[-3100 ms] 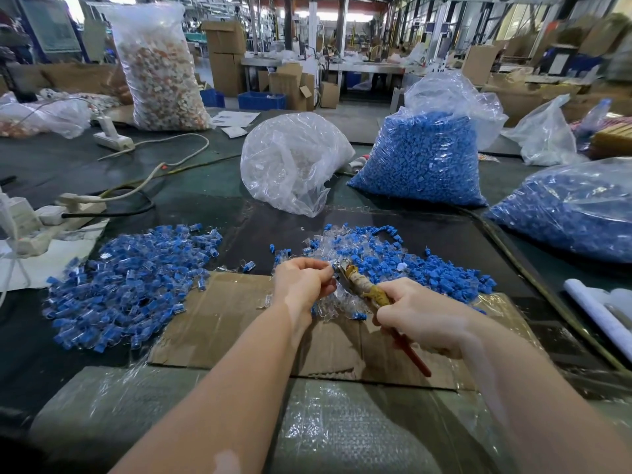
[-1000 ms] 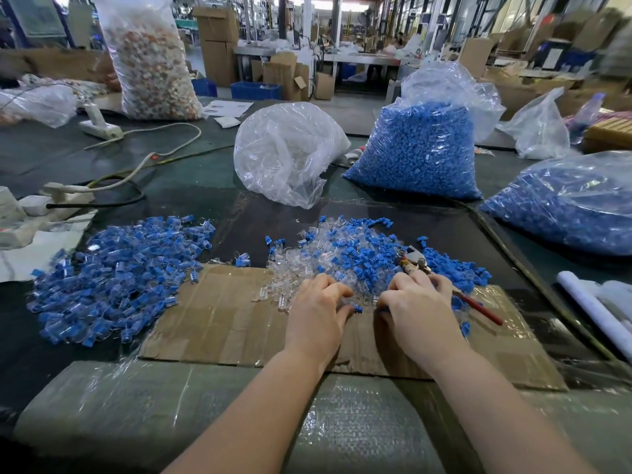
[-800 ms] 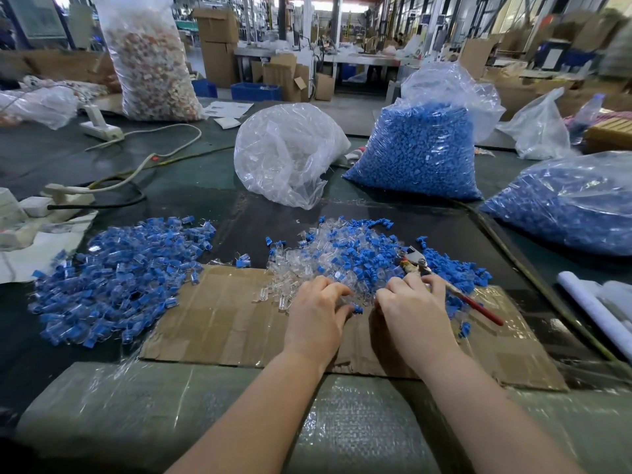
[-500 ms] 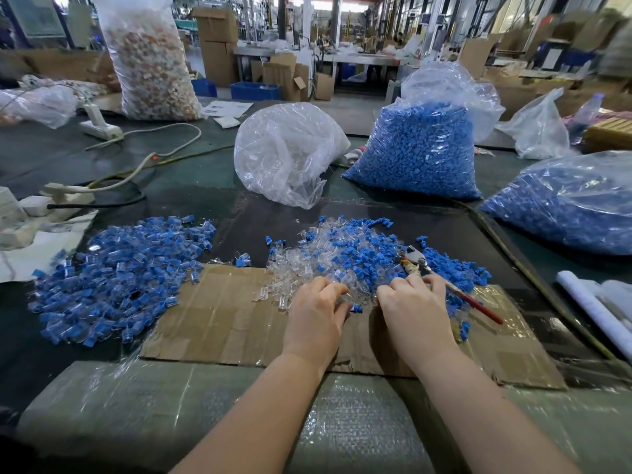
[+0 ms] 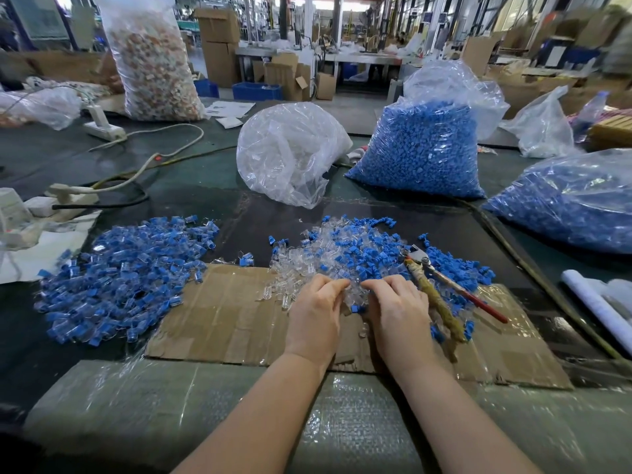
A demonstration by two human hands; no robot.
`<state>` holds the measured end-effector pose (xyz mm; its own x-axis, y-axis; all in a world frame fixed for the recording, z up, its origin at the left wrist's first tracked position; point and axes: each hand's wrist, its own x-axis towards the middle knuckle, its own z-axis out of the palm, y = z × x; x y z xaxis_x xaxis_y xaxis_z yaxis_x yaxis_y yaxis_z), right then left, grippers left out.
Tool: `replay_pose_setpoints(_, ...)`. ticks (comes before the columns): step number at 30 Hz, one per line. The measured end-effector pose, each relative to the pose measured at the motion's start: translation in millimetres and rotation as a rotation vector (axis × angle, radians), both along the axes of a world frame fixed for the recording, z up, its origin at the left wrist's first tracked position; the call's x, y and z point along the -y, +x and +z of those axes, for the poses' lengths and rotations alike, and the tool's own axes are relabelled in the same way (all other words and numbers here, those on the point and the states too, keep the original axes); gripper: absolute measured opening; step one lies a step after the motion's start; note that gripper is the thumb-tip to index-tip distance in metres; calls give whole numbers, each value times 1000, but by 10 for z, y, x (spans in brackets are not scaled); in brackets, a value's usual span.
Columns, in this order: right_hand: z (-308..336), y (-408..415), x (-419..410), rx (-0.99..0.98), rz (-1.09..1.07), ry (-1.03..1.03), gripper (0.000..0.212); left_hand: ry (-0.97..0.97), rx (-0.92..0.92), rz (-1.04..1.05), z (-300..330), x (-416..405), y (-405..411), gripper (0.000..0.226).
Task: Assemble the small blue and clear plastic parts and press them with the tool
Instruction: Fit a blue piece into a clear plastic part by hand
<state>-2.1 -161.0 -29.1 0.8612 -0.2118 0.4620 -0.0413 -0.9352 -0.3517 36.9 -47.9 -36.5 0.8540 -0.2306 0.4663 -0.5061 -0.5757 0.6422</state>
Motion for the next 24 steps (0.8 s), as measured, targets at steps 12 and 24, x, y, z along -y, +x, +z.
replay_pose_setpoints(12, -28, -42, 9, 198, 84, 197, 4, -132, -16, 22, 44, -18, -17, 15)
replay_pose_setpoints(24, -63, -35, 16, 172, 45, 159, 6, -179, -88, 11, 46, -22, -26, 24)
